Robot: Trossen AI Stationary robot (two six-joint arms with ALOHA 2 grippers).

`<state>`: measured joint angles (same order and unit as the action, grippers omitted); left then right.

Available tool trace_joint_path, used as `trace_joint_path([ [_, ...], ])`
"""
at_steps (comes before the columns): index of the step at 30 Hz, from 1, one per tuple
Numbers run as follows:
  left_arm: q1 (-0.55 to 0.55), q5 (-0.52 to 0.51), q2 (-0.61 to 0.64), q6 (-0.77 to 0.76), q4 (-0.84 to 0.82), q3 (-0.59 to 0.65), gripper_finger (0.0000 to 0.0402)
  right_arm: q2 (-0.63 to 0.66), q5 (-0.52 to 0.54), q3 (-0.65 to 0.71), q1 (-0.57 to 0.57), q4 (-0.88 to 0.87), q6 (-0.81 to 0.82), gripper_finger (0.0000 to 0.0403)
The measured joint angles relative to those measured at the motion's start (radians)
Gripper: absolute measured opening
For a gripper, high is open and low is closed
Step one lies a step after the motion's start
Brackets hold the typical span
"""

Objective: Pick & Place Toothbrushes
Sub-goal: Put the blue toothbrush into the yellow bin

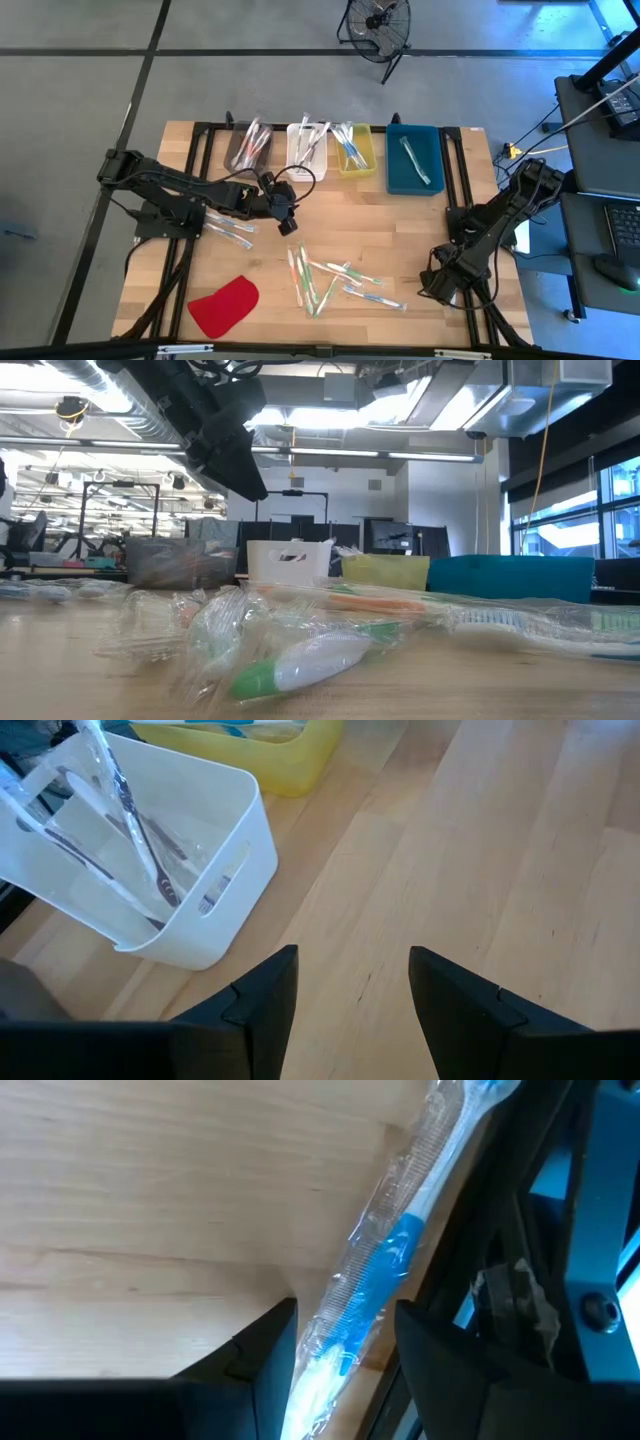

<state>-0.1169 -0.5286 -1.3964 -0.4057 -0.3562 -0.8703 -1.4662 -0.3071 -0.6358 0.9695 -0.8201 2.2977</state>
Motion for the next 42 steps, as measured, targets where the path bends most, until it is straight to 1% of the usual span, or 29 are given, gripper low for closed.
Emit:
trace_joint_path([
  [5,0.0,-0.003,0.0,0.0,0.002,0.0,0.0187,0.0,-0.008,0.009,0.0,0.002,0.0,0.0187],
  [9,0.0,-0.003,0.0,0.0,0.002,0.0,0.0187,0.002,-0.009,0.018,0.0,0.015,-0.001,0.0184],
  [12,0.0,-0.003,0.0,0.0,0.002,0.0,0.0187,0.002,-0.004,0.02,0.0,0.03,-0.001,0.0166],
  [20,0.0,-0.003,0.0,0.0,0.002,0.0,0.0187,0.0,0.015,0.022,0.0,0.06,-0.001,0.0104],
  [31,0.0,-0.002,0.0,0.0,0.001,0.0,0.0187,0.0,0.022,0.024,-0.022,0.077,-0.009,0.005],
  [35,0.0,-0.001,0.0,-0.011,-0.006,0.0,0.0187,-0.001,0.017,0.024,-0.026,0.076,-0.022,0.0037],
  [42,0.0,0.078,0.0,-0.051,-0.023,0.0,0.0187,0.021,0.025,0.026,-0.026,0.079,-0.039,0.0035],
])
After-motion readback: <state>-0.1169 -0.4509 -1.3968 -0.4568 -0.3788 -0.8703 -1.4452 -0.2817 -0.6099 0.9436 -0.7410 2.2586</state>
